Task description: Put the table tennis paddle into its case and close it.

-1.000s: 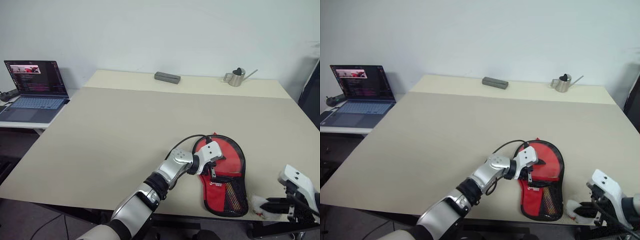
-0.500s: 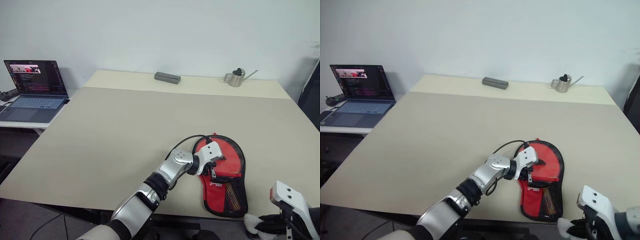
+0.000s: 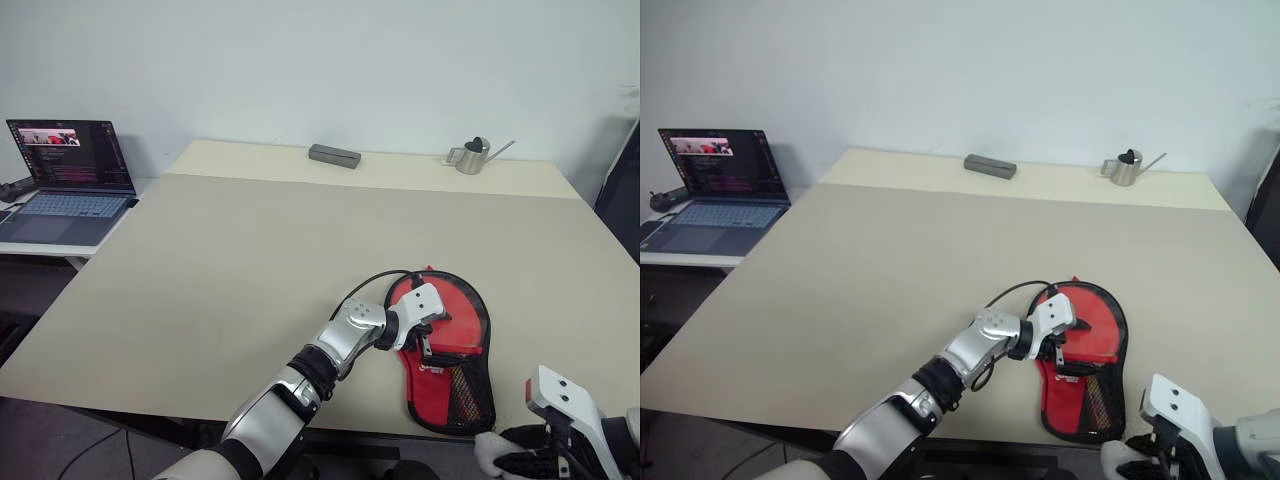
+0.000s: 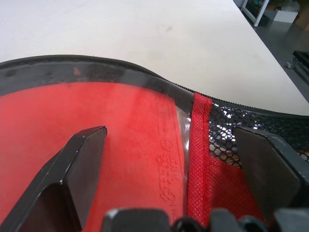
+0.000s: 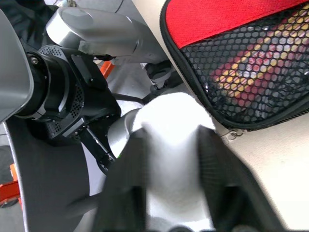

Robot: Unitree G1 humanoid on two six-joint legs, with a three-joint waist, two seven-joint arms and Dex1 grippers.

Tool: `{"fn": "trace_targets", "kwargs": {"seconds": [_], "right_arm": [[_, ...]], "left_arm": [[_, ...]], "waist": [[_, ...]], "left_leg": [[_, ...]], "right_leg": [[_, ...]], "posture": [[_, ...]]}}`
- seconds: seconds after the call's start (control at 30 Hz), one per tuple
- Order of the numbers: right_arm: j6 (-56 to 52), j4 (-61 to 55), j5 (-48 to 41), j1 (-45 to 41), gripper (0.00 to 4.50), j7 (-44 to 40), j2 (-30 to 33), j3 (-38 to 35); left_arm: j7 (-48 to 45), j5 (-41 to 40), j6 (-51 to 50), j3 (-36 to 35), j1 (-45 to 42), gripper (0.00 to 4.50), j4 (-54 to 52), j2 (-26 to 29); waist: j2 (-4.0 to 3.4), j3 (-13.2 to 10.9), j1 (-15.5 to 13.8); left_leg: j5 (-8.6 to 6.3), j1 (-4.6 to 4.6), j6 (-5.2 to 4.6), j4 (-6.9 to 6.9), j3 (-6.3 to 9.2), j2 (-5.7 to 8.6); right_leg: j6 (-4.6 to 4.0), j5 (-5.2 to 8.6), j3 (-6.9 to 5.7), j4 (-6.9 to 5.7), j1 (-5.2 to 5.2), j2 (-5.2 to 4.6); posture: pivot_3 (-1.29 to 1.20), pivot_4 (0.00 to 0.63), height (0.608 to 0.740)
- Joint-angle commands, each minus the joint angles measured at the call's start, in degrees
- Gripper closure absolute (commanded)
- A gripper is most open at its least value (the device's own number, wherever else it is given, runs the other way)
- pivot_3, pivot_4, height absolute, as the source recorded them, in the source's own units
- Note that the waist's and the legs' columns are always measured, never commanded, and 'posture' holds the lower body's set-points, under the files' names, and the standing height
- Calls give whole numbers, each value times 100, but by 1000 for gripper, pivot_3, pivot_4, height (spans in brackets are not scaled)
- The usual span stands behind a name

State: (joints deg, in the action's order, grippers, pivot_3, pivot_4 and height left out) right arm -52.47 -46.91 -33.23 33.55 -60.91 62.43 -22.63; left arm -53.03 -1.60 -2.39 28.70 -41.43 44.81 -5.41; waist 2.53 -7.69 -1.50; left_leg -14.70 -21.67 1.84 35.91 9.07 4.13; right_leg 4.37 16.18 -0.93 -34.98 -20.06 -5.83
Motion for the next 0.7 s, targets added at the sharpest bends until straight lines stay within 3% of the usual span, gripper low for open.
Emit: {"fn": "trace_targets", "kwargs": {"seconds": [0.03, 0.33, 0.5, 0.6, 0.7], "right_arm": [[391, -211, -23, 151, 2185, -296, -23, -120], [672, -282, -531, 62, 2185, -588, -319, -445], [218, 128, -1502, -1156, 2185, 70, -580, -546], [201, 464, -1655, -1905, 2185, 471, -735, -405], [404, 693, -1523, -2306, 2185, 660, -874, -209]], "left_arm": [[258, 776, -739, 369, 499, 0, 1258, 422], [264, 763, -737, 366, 498, 0, 1243, 386], [237, 613, -711, 213, 491, 0, 945, 430], [208, 487, -647, 69, 492, 0, 476, 513], [118, 355, -705, -29, 536, 0, -119, 588]], "waist": [[1, 1, 1], [0, -3, 1], [2, -9, 5], [15, -27, 9], [-31, -77, 14]], "left_leg": [[0, 0, 0, 0, 0, 0], [0, 0, 0, 0, -1, 0], [-1, 1, 0, 2, -4, -2], [-1, 0, 0, 2, -5, -4], [0, -11, -1, 0, -6, -4]], "right_leg": [[0, 0, 0, 0, 0, 0], [3, 2, 1, 0, 0, -2], [3, 2, 2, 1, 0, -3], [3, 2, -2, 2, -1, -7], [3, 2, -2, 2, -15, -9]], "posture": [[0, 150, 740], [0, 150, 740], [0, 150, 740], [0, 150, 740], [0, 150, 740]]}}
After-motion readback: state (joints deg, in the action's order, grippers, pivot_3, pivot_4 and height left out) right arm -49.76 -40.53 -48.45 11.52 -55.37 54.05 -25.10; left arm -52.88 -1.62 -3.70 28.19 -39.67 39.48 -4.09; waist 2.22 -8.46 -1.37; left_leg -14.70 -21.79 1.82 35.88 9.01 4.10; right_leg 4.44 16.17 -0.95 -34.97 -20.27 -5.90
